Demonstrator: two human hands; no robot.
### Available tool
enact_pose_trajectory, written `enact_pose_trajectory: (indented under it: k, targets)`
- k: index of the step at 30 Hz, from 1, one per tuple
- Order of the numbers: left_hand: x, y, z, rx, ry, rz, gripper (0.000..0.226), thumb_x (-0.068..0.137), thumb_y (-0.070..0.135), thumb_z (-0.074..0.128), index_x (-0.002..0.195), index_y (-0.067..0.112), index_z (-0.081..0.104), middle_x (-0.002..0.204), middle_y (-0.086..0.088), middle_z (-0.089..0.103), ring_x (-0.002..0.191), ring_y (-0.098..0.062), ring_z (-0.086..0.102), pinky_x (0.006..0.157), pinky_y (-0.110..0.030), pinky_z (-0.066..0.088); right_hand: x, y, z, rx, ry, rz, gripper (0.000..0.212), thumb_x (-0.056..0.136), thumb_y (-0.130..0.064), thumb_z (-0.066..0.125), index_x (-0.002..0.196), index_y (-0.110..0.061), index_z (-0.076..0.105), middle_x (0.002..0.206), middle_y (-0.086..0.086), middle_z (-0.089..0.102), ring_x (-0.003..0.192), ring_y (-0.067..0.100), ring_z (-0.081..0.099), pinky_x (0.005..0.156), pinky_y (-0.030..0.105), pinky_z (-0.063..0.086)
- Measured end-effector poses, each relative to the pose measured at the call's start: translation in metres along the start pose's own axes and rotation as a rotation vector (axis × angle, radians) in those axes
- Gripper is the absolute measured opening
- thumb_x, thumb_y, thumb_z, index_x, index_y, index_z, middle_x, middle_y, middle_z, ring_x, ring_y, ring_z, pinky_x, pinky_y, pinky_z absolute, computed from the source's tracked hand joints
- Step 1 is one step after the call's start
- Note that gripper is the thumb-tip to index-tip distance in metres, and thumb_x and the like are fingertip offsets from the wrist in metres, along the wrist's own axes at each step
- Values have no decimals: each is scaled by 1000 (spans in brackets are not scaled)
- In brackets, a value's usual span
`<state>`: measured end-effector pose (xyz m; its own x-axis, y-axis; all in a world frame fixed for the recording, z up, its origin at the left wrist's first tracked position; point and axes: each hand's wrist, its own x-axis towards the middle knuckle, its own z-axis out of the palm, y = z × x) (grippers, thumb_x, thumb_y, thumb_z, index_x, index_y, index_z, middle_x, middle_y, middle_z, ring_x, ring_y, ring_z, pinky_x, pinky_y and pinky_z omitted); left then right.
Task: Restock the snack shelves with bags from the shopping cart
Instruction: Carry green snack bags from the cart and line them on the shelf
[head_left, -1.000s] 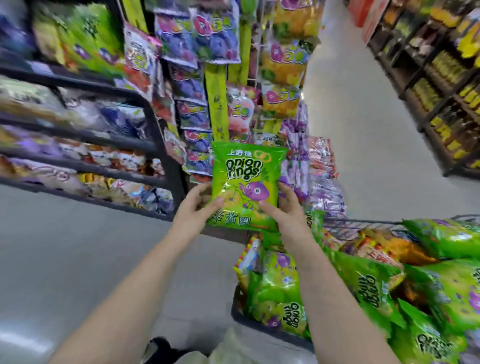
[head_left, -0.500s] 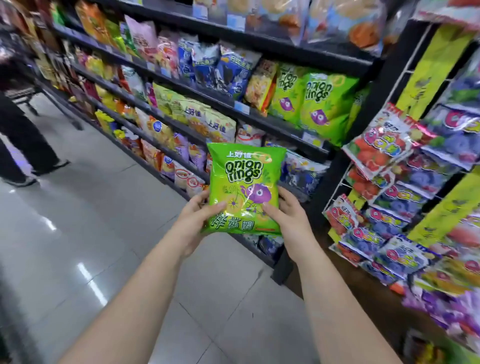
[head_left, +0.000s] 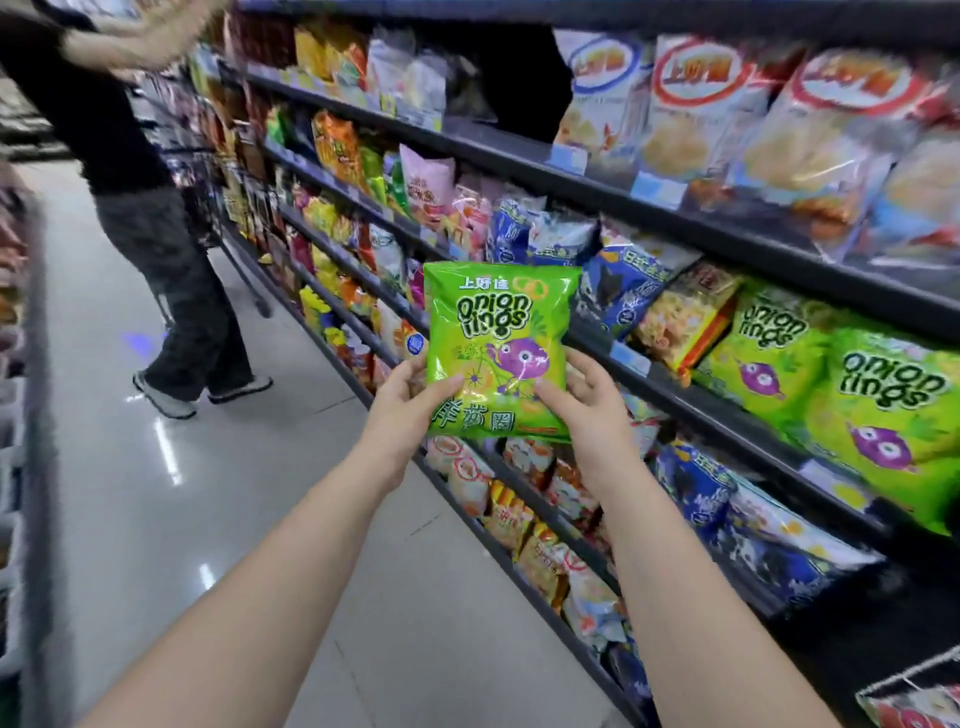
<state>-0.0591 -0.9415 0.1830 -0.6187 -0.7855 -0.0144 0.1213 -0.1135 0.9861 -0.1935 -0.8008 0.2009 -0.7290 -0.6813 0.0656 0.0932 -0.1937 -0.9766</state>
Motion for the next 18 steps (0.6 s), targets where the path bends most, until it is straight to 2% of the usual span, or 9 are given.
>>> enact_pose_trajectory:
  k: [3, 5, 7, 9, 10, 12, 14, 17, 18]
  targets:
    - [69, 41, -4, 23, 23, 103, 43, 89, 12, 68, 130, 8, 54, 96, 1, 70, 77, -5, 70, 67, -20, 55, 72, -23, 23, 30, -50, -83, 41, 84, 1, 68, 117, -20, 56, 113, 7, 69, 106, 28, 66, 87, 36, 56]
    - [115, 72, -7, 72, 18, 170, 49, 88, 19, 71, 133, 10, 52, 102, 2, 70, 83, -4, 70, 74, -22, 55, 120, -44, 40, 44, -78, -125, 42, 83, 1, 68, 118, -19, 56, 109, 4, 71, 102, 25, 67, 89, 37, 56]
    - [156, 106, -10, 104, 17, 234, 62, 81, 34, 77, 135, 14, 52, 109, 1, 69, 94, -8, 69, 88, -30, 54, 168, -66, 60, 50, -82, -154, 54, 78, -5, 75, 127, -15, 53, 118, 11, 67, 107, 27, 64, 95, 41, 53]
    - [196, 136, -15, 149, 22, 283, 78, 67, 56, 78, 132, 21, 55, 116, -2, 68, 104, -15, 67, 97, -41, 52, 212, -89, 81, 25, -68, -206, 61, 76, -10, 78, 131, -12, 51, 124, 16, 64, 106, 27, 65, 92, 38, 54]
    - [215, 150, -17, 138, 24, 303, 80, 64, 60, 78, 131, 22, 56, 117, -4, 67, 106, -18, 67, 98, -44, 51, 231, -100, 92, 14, -66, -236, 57, 80, -7, 75, 131, -9, 51, 122, 16, 65, 101, 25, 67, 87, 34, 56]
    - [254, 174, -20, 72, 12, 322, 72, 69, 54, 80, 129, 21, 57, 117, -3, 68, 105, -18, 67, 100, -46, 50, 267, -118, 111, 11, -56, -292, 47, 86, -1, 67, 129, -4, 50, 112, 11, 69, 89, 17, 69, 79, 27, 57]
    - [290, 196, -23, 59, -4, 350, 63, 78, 46, 77, 131, 20, 55, 118, -1, 67, 104, -14, 66, 96, -40, 53, 297, -135, 130, 13, -40, -347, 40, 87, 1, 65, 123, -7, 51, 101, 3, 70, 80, 10, 70, 72, 25, 58]
    - [347, 225, -26, 47, -62, 423, 49, 87, 36, 72, 127, 16, 55, 113, 1, 64, 91, 0, 62, 67, -10, 49, 339, -156, 151, -13, 0, -439, 35, 86, -2, 67, 117, -14, 54, 103, 2, 69, 81, 10, 71, 70, 24, 56]
    - [363, 236, -25, 40, -80, 445, 42, 88, 31, 70, 124, 15, 55, 108, 3, 64, 86, 3, 61, 61, -5, 46, 351, -162, 157, -22, 18, -471, 33, 86, -3, 68, 113, -17, 55, 104, 3, 69, 82, 11, 71, 72, 25, 56]
